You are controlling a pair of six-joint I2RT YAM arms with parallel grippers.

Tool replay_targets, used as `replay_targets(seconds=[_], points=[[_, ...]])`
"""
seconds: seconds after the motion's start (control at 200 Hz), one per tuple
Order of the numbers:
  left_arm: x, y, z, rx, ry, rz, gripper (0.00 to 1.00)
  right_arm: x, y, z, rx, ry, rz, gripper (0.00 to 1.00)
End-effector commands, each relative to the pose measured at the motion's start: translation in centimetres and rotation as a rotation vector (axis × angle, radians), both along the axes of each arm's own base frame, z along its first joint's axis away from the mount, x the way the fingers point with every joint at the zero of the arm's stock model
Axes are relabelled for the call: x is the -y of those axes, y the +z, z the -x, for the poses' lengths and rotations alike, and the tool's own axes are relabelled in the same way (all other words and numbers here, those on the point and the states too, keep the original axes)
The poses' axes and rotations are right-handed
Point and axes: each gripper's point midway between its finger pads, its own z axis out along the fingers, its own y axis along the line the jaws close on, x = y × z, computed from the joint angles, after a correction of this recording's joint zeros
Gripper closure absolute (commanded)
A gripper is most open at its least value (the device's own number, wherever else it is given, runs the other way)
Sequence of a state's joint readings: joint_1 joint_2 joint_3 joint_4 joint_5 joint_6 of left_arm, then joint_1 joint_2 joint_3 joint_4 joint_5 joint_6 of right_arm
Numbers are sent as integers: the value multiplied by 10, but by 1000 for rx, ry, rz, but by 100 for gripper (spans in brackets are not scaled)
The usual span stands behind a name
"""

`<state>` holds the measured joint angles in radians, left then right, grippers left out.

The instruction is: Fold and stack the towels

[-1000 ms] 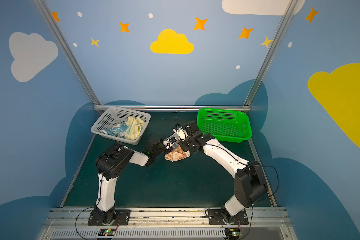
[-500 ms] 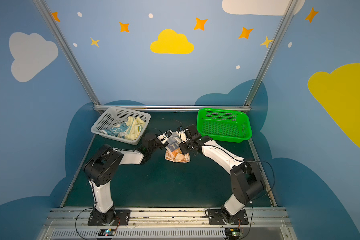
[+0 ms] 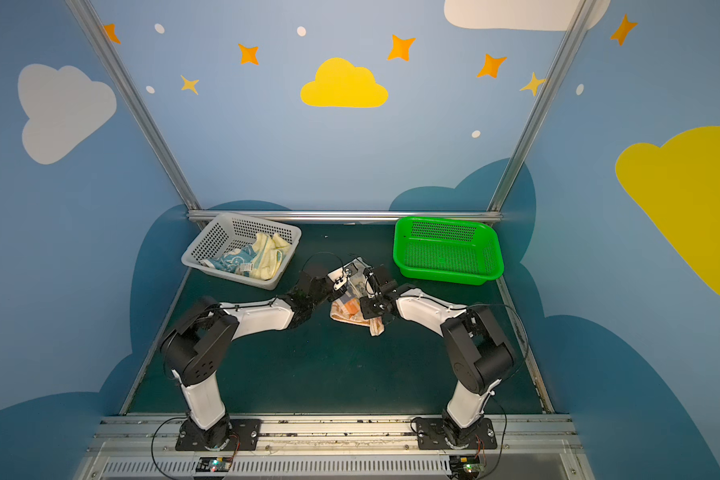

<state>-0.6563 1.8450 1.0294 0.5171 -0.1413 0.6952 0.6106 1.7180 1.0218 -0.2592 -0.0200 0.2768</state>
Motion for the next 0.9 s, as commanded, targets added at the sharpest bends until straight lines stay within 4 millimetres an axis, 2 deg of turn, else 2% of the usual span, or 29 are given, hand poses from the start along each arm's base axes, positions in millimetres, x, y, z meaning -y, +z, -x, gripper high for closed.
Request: replay_targets(seconds=[0.0,0.105,0.34,0.406,0.661,0.891], points=[[-11,3,-11,-5,74,-43,97,18,-17,11,-42,-64,48,77],[-11,5,-17,-19,91,-66,97,25,-21,18,-53,-81,55,72],[-12,3,-22,-30,99,-97,97,38,-27,28,-71,-119,69,71],[-12,3,-23,-32,97,-101,97,41,-25,29,-71,-127,73,68],[-9,2,-23,-42,83,-109,97,48,-10,23,-52,-143,112,61],[-6,0,-23,-46,64,-129,97,68,8,11,-11,-211,181,56]])
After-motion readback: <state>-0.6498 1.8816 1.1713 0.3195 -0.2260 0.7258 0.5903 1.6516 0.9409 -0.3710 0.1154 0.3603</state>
